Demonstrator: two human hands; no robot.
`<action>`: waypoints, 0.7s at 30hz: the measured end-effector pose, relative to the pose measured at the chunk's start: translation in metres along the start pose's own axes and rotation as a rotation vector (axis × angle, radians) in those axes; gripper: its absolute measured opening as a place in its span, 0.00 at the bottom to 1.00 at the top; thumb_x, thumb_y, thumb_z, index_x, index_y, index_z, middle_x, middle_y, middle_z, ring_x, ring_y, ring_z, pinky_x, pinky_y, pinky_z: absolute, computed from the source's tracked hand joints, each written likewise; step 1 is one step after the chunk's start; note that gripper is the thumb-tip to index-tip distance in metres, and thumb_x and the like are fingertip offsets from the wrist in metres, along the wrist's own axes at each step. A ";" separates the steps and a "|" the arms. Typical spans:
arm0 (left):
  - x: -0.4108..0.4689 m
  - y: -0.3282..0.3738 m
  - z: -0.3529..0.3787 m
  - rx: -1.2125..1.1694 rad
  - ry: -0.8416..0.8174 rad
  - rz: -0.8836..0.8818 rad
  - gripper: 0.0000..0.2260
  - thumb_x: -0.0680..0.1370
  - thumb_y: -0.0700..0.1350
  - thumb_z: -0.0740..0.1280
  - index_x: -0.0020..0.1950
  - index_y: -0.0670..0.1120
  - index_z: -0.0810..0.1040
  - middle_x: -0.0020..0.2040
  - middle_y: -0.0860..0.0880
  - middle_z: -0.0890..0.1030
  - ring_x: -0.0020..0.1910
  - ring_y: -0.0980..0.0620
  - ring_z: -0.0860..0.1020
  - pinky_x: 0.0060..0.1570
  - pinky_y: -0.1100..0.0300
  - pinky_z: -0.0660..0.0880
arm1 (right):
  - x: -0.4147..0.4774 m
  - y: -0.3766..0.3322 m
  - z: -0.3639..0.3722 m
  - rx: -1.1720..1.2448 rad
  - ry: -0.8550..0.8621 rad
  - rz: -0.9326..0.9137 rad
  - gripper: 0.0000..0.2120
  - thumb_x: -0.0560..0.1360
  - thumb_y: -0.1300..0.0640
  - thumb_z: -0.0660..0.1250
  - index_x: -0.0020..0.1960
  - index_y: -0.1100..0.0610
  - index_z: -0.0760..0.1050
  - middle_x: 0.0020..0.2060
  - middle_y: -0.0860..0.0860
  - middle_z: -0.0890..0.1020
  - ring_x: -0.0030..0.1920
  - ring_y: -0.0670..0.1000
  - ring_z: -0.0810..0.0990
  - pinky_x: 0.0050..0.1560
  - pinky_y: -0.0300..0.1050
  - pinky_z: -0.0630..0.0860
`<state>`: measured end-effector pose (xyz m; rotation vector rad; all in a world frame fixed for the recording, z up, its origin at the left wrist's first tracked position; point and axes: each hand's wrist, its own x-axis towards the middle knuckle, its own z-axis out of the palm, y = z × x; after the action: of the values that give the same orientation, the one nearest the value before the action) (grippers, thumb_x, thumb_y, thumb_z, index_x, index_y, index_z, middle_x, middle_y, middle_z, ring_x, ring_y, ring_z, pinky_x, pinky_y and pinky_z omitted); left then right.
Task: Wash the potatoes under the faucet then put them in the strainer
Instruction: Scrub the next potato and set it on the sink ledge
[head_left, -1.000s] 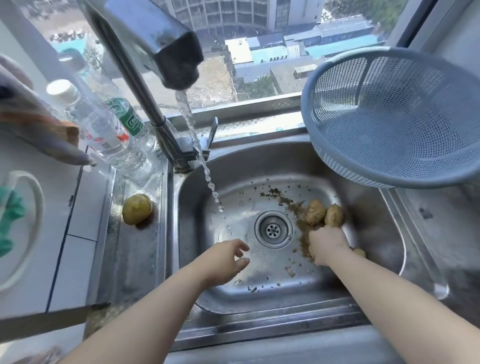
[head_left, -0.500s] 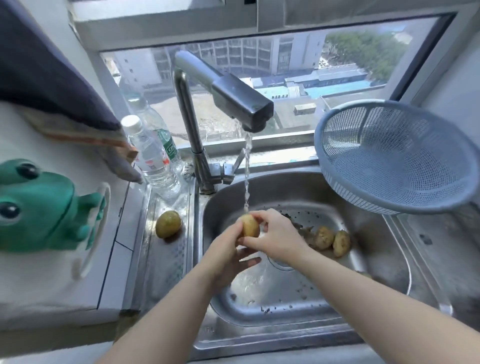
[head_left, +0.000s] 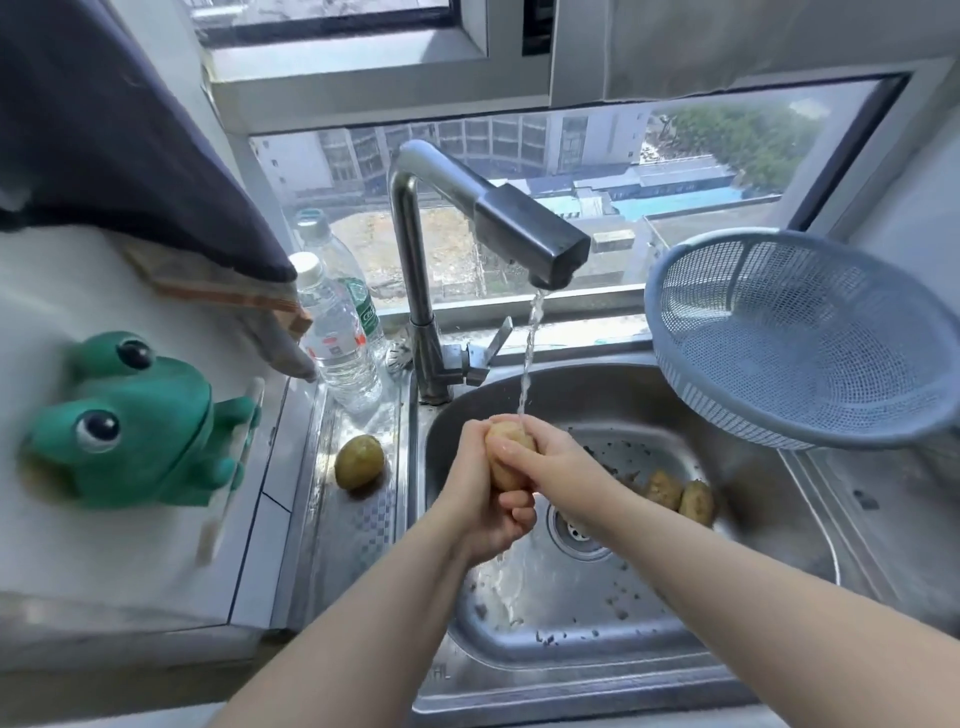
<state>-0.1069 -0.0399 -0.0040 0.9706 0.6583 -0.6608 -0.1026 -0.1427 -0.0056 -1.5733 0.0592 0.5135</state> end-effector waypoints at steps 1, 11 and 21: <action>0.001 -0.002 0.003 0.024 0.020 0.005 0.18 0.75 0.59 0.53 0.35 0.48 0.71 0.25 0.52 0.62 0.17 0.58 0.58 0.19 0.71 0.58 | 0.000 -0.002 0.005 0.059 0.051 0.050 0.09 0.76 0.50 0.65 0.53 0.53 0.77 0.44 0.49 0.82 0.40 0.46 0.80 0.33 0.35 0.75; 0.006 0.005 -0.016 0.021 -0.007 -0.190 0.24 0.73 0.62 0.61 0.31 0.42 0.76 0.25 0.47 0.71 0.16 0.57 0.62 0.17 0.71 0.62 | 0.005 0.004 0.018 0.524 0.140 0.356 0.15 0.80 0.49 0.58 0.52 0.58 0.77 0.28 0.53 0.68 0.20 0.45 0.66 0.21 0.38 0.71; 0.017 0.013 -0.024 0.051 -0.032 -0.290 0.27 0.77 0.64 0.57 0.41 0.39 0.76 0.30 0.45 0.77 0.18 0.56 0.70 0.19 0.68 0.70 | 0.013 0.013 0.007 0.476 -0.018 0.253 0.10 0.78 0.56 0.63 0.57 0.55 0.77 0.49 0.57 0.79 0.34 0.50 0.75 0.39 0.41 0.77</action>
<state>-0.0915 -0.0166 -0.0197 0.9177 0.7647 -0.9511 -0.0972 -0.1334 -0.0222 -1.0985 0.3458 0.6569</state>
